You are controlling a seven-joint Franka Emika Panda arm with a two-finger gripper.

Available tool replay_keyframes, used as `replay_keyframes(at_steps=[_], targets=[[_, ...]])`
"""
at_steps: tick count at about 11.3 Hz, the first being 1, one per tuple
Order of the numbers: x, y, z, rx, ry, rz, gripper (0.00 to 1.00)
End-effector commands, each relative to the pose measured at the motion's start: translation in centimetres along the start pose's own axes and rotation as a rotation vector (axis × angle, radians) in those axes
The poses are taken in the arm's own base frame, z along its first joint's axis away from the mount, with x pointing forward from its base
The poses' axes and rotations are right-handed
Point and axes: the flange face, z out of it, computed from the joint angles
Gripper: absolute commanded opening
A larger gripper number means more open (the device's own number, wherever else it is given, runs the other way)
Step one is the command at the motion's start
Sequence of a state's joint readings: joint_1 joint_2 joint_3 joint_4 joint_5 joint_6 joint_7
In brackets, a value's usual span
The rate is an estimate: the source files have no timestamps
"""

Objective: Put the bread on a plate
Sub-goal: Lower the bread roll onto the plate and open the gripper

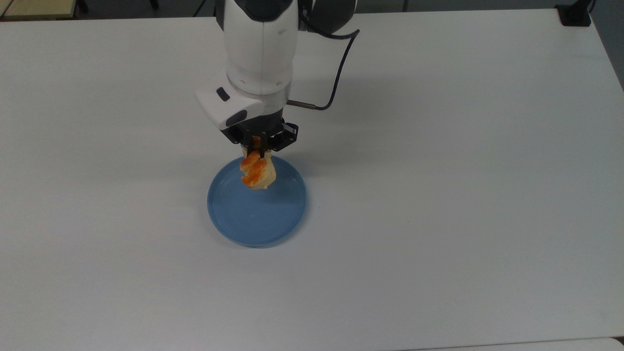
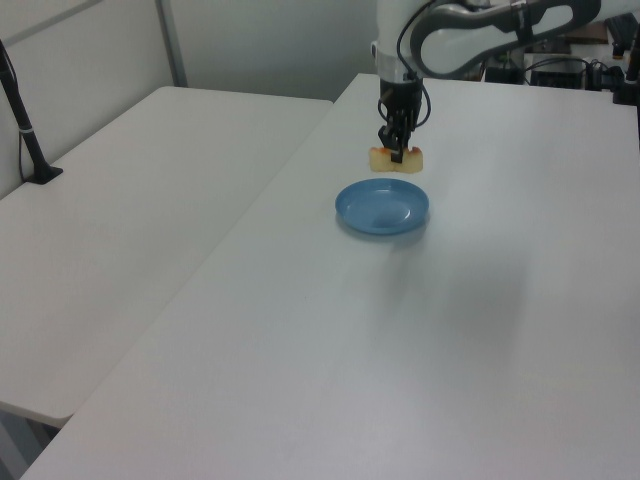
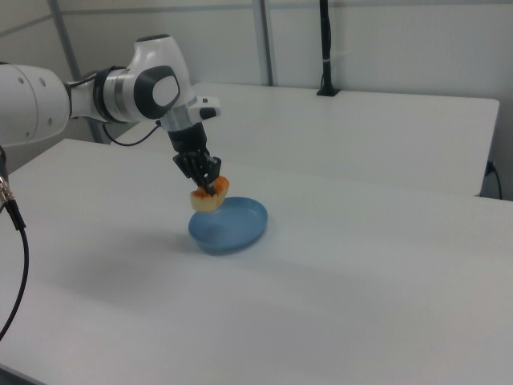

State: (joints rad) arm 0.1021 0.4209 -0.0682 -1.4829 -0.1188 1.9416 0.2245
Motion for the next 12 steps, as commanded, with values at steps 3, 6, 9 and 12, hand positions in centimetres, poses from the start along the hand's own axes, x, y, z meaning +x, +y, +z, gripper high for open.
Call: replay_keyframes(at_steps=[3,6,9,12], targets=[[0.4,0.1,2.7,-0.017,0.044,0.125,0.19],[1.2,-0.6,5.0,-0.056,0.063,0.169,0.19],[1.5,-1.1,6.6,-0.06,0.064,0.19,0.19],[1.6,-1.1,6.5,-0.073,0.072,0.186,1.0]])
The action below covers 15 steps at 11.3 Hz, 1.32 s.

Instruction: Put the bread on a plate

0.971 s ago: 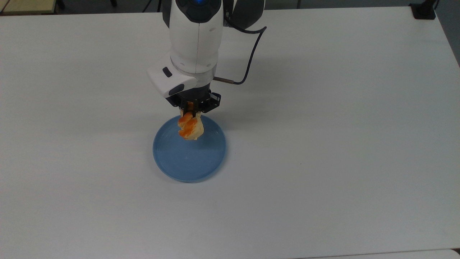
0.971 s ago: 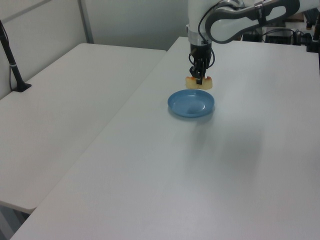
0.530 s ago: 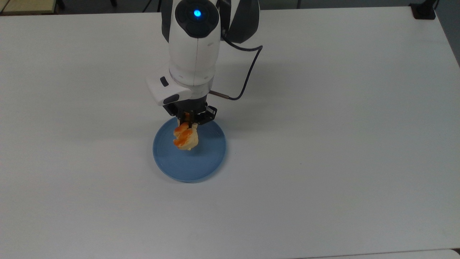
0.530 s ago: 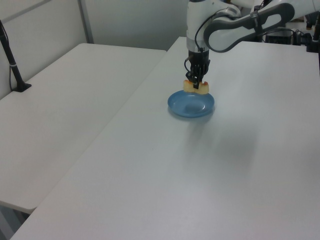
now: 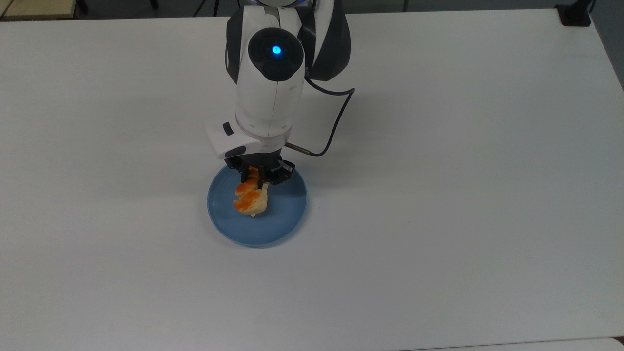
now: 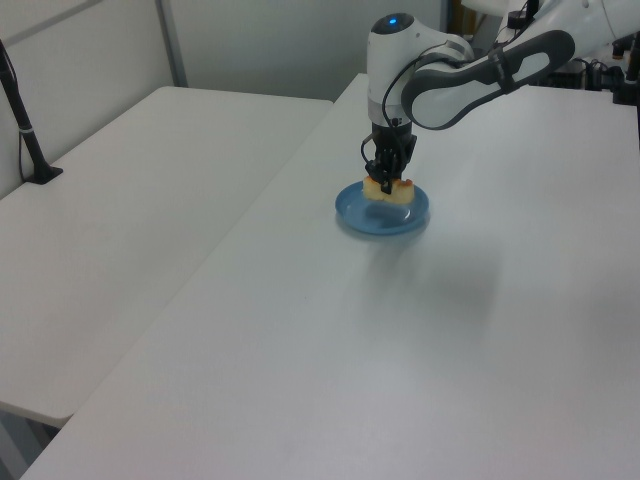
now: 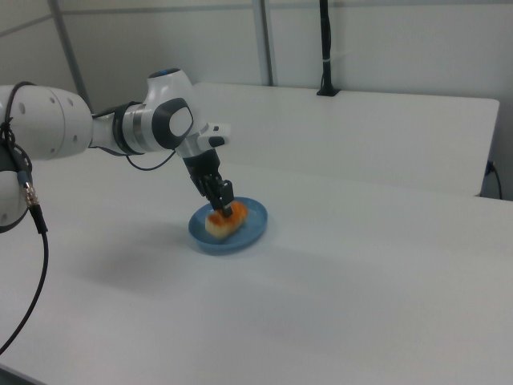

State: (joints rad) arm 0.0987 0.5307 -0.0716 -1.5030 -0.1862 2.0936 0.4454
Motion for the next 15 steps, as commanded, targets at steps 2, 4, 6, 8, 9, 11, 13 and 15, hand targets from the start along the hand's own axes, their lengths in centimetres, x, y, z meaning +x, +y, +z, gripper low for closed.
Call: replay_keyframes(at_steps=[2,4,6,8,9,11,13,15], targets=[[0.1,-0.1,-0.7,-0.03,0.036,0.004,1.0],[0.3,0.8,-2.5,-0.019,0.05,0.016,1.0],[0.2,4.3,-7.7,-0.006,0.06,0.056,1.0],[-1.0,8.9,-13.2,0.027,0.004,-0.048,1.0],[-2.0,11.9,-16.1,0.063,-0.024,-0.111,1.0],[-5.3,15.7,-21.5,0.092,-0.089,-0.268,1.0],[-8.1,17.6,-26.1,0.104,-0.081,-0.28,1.0],[-10.3,18.5,-28.1,0.123,-0.058,-0.258,1.0]])
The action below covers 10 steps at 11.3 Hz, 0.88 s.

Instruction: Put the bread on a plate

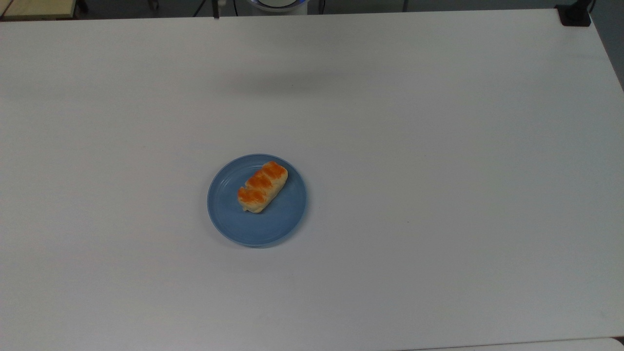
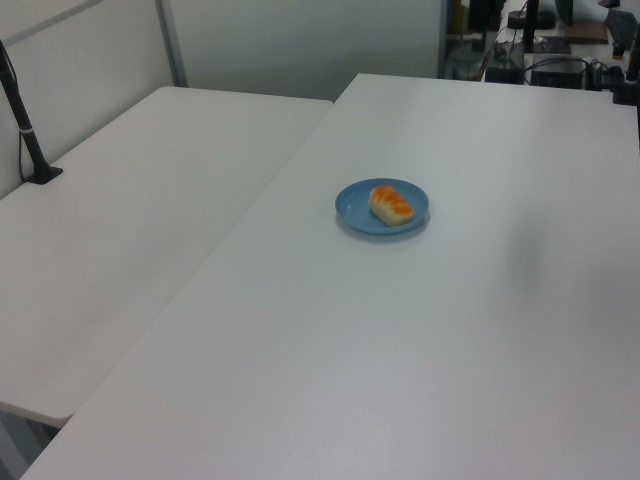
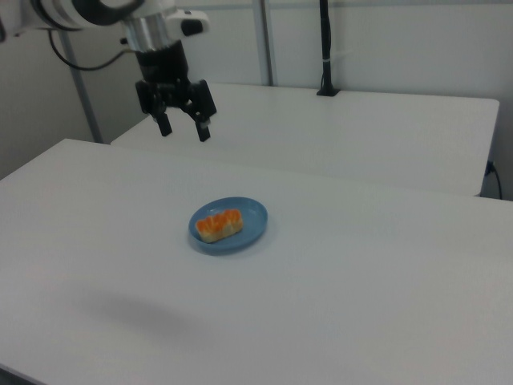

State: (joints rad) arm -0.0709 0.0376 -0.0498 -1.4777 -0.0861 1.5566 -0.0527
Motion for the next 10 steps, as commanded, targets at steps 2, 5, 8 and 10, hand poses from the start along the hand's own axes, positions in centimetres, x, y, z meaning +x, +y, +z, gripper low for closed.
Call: replay_keyframes(at_steps=[2,5,8,10], targets=[[-2.3,-1.7,-1.2,0.091,0.051,0.083,1.0],[-1.6,-2.3,0.5,0.085,0.072,0.076,1.0],[-1.6,-1.9,0.3,0.083,0.083,0.032,1.0],[-1.5,-1.8,0.2,0.083,0.086,0.032,1.0]])
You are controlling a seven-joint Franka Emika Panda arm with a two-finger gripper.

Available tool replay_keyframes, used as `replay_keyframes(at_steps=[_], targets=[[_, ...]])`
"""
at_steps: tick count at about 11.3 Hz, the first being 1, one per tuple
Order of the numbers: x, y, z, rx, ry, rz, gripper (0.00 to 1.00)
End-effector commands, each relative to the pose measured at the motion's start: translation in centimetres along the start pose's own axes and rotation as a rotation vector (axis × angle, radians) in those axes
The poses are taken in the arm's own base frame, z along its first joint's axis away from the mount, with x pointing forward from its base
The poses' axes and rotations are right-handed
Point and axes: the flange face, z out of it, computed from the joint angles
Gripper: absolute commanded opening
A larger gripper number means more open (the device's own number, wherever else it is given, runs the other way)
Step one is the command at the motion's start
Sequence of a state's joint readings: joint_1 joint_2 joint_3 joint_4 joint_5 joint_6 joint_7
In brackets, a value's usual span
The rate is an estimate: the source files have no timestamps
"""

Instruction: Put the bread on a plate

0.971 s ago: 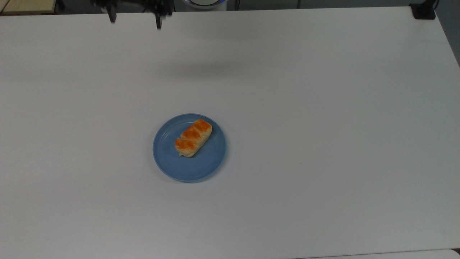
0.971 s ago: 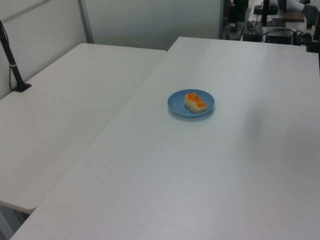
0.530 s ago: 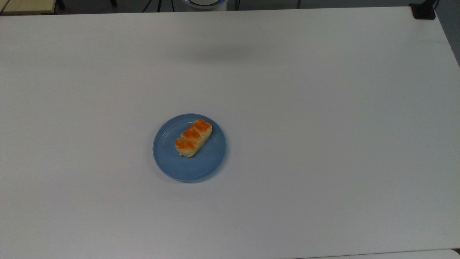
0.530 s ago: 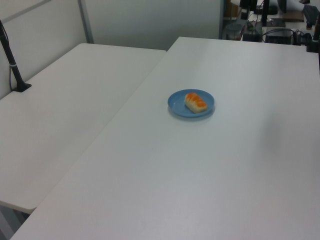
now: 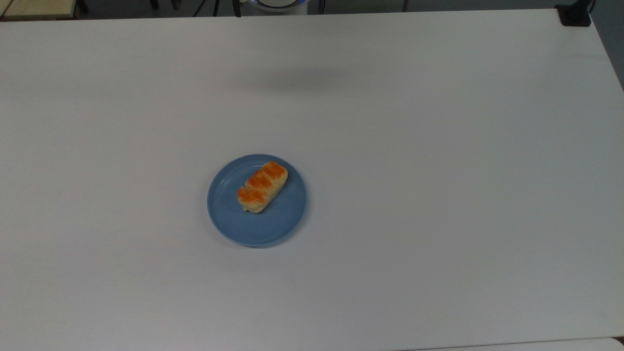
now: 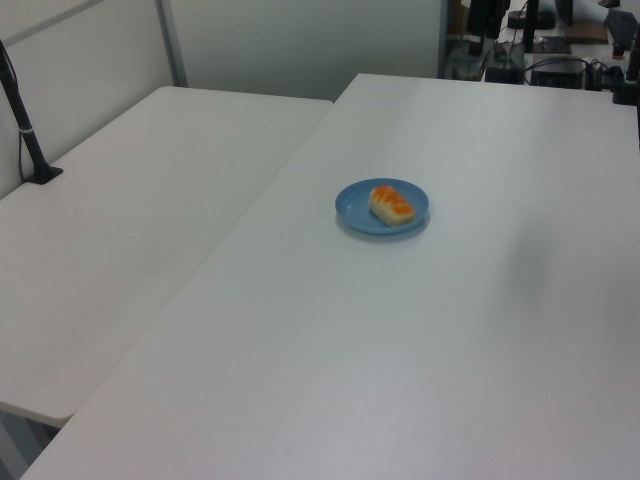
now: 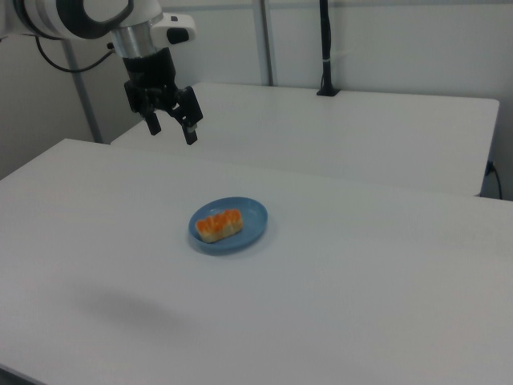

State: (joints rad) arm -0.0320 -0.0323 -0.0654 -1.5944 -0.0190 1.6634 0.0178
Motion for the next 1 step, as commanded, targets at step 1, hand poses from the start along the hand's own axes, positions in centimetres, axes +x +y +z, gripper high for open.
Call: replay_keyframes(at_steps=[1], targets=[[-0.39,0.23,-0.32,0.018,0.024,-0.014,1.0]])
